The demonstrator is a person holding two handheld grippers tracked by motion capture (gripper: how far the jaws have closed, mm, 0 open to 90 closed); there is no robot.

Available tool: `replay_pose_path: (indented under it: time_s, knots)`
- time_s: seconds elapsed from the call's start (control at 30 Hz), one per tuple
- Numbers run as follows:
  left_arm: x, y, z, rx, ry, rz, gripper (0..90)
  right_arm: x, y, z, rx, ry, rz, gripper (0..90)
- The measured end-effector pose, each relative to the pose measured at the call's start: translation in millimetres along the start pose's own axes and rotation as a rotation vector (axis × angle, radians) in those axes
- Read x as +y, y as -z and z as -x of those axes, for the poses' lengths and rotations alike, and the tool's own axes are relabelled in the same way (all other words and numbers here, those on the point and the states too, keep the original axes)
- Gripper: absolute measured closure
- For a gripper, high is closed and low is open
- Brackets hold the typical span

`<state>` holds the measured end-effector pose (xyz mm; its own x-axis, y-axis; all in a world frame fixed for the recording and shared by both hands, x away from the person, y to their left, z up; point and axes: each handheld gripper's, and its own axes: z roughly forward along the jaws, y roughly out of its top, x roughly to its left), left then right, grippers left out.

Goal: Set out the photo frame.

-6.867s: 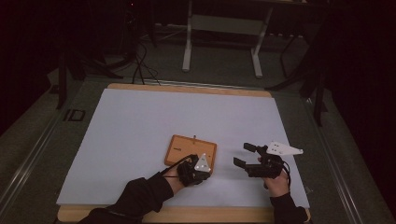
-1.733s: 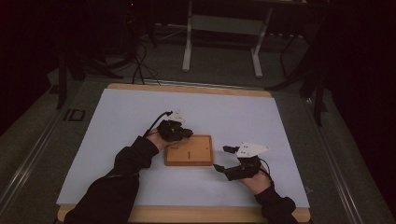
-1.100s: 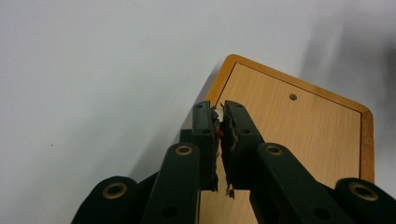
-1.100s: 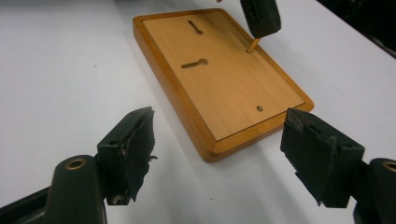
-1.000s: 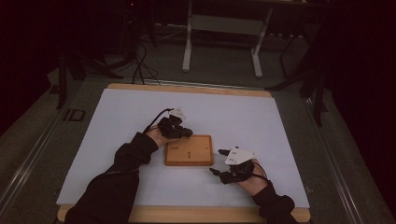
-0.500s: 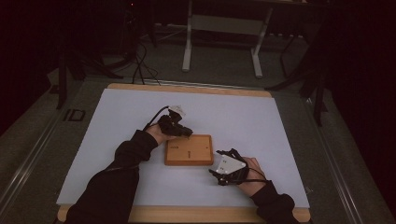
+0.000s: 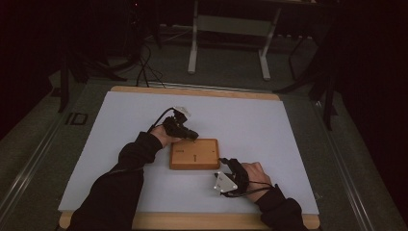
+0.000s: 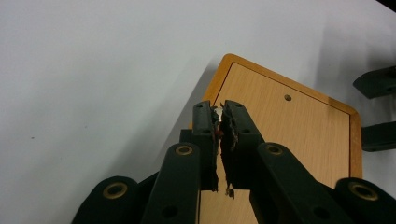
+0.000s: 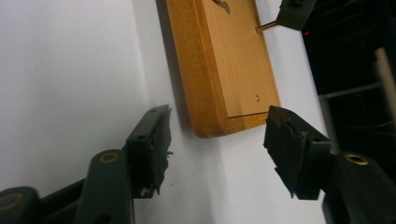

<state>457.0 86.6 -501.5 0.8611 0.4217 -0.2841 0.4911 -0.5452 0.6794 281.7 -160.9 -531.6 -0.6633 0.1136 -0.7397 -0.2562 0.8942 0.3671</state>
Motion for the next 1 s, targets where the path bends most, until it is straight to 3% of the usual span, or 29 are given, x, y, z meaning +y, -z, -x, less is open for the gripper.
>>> replay_pose_path:
  time_s: [0.17, 0.5, 1.0]
  knots:
    - [0.9, -0.1, -1.9, -0.01, 0.007, -0.006, 84.9, 1.7, -2.0, -9.6, -0.085, 0.094, 0.018, 49.1]
    - [1.9, -0.3, -4.9, -0.026, 0.013, -0.011, 84.8, 4.6, -13.1, -21.3, -0.137, 0.19, 0.013, 54.3]
    - [2.4, -0.7, -7.4, -0.042, 0.017, -0.013, 84.8, 5.9, -27.1, -28.8, -0.221, 0.258, -0.029, 60.9]
